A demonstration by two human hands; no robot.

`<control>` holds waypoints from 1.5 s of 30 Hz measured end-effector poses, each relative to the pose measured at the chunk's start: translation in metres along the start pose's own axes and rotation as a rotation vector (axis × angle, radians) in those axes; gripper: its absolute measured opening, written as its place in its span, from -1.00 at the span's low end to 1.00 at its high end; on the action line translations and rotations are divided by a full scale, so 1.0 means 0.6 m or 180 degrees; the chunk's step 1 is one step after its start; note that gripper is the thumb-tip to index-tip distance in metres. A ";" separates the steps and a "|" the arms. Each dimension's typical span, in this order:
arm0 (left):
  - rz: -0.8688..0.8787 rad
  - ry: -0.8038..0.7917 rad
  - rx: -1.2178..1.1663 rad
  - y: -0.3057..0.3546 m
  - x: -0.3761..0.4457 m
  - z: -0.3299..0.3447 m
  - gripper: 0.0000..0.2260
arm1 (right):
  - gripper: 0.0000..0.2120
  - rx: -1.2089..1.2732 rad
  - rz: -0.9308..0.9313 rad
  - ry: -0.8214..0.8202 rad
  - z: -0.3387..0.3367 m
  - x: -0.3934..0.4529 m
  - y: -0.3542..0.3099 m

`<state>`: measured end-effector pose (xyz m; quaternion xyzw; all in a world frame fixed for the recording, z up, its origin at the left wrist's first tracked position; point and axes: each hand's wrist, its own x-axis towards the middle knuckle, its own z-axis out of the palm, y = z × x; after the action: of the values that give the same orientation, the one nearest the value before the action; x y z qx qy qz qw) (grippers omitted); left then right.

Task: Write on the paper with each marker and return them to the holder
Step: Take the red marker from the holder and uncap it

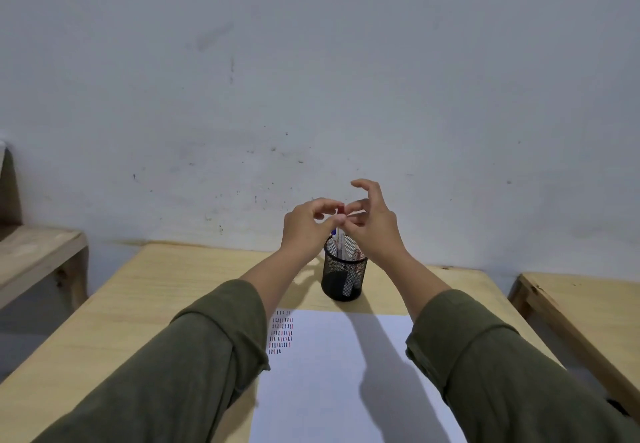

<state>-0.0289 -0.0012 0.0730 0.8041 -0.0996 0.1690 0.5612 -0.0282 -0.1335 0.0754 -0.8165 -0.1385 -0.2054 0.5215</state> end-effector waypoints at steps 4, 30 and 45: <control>0.0032 0.0246 -0.0328 0.029 -0.006 -0.016 -0.95 | -0.51 0.0027 -0.0146 0.0020 -0.007 -0.001 -0.037; -0.0309 0.0278 -0.0647 -0.024 -0.215 -0.093 -0.88 | -0.81 0.1837 0.1066 -0.0332 0.037 -0.193 -0.092; -0.0985 -0.0405 -0.0389 -0.084 -0.231 -0.103 -0.73 | -0.83 0.1564 0.0986 -0.0822 0.063 -0.250 -0.051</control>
<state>-0.1493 0.0701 -0.0047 0.7833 -0.0201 0.0230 0.6209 -0.1660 -0.0885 0.0136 -0.6968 -0.1231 0.0215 0.7063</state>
